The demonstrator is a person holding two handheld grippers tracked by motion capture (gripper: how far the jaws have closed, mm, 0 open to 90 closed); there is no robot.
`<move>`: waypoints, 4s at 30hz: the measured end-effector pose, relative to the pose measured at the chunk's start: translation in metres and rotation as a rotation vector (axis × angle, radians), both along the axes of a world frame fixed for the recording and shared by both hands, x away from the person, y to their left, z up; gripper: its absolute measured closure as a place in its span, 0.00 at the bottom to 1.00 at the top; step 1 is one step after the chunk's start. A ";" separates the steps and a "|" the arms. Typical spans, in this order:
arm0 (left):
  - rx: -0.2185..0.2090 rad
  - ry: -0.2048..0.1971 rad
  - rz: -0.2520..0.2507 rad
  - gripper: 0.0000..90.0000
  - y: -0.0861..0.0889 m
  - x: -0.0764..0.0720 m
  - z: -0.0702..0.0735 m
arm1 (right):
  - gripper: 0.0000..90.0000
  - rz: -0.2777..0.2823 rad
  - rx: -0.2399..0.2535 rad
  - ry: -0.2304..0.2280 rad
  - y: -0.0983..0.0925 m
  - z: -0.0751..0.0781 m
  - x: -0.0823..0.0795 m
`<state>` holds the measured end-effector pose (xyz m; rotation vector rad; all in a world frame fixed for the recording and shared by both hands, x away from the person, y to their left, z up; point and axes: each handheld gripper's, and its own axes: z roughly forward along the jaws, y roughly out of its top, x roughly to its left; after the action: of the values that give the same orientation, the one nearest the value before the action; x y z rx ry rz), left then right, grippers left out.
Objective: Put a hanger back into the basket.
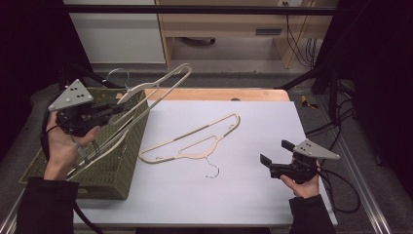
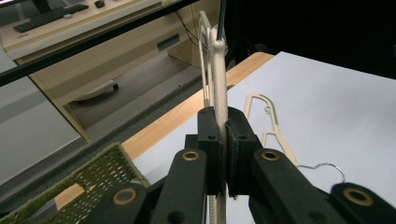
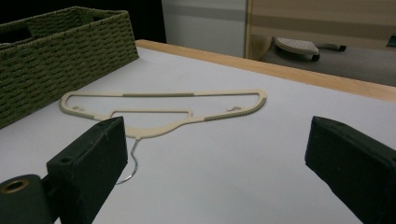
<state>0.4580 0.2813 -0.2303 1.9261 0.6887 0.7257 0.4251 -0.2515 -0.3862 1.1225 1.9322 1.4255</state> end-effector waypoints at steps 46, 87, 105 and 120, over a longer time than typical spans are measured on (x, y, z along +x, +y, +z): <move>0.192 0.075 0.205 0.96 0.112 0.023 -0.093 | 0.07 0.006 -0.029 0.014 0.002 -0.004 0.003; 0.168 0.325 0.189 0.56 0.105 0.021 -0.139 | 0.07 0.038 -0.047 0.026 0.014 -0.006 0.004; -0.184 0.053 0.149 0.16 0.054 -0.020 -0.095 | 0.06 0.073 -0.049 0.018 0.032 -0.001 0.002; -0.234 0.054 0.005 0.10 -0.039 -0.028 -0.116 | 0.06 0.085 -0.029 0.054 0.046 -0.008 0.006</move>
<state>0.4296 0.2422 -0.3467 1.7346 0.7763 0.5705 0.4310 -0.2058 -0.3941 1.0880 2.0542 1.4205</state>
